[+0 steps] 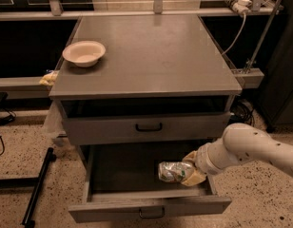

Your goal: Place 7up can into middle drawer

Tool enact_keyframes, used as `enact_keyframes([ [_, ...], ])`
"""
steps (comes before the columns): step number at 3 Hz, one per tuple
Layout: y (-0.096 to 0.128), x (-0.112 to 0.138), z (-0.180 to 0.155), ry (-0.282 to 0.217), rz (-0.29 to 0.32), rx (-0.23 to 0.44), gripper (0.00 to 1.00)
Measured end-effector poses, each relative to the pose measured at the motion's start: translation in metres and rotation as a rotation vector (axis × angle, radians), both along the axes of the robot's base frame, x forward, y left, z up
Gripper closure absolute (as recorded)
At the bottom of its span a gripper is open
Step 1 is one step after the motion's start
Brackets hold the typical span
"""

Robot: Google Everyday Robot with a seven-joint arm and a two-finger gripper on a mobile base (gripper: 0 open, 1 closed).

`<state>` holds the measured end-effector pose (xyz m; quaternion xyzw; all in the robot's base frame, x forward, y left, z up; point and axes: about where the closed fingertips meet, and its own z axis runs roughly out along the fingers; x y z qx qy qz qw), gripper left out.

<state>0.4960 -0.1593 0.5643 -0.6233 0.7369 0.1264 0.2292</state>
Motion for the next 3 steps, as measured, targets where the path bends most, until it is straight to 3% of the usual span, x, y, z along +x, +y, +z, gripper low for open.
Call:
enact_keyframes([
  [1,-0.005,0.007,-0.021,-0.051,0.025,-0.031,1.00],
  [2,-0.003,0.027,-0.047,-0.115,0.067,-0.051,1.00],
  [3,-0.002,0.051,-0.074,-0.149,0.079,-0.048,1.00],
])
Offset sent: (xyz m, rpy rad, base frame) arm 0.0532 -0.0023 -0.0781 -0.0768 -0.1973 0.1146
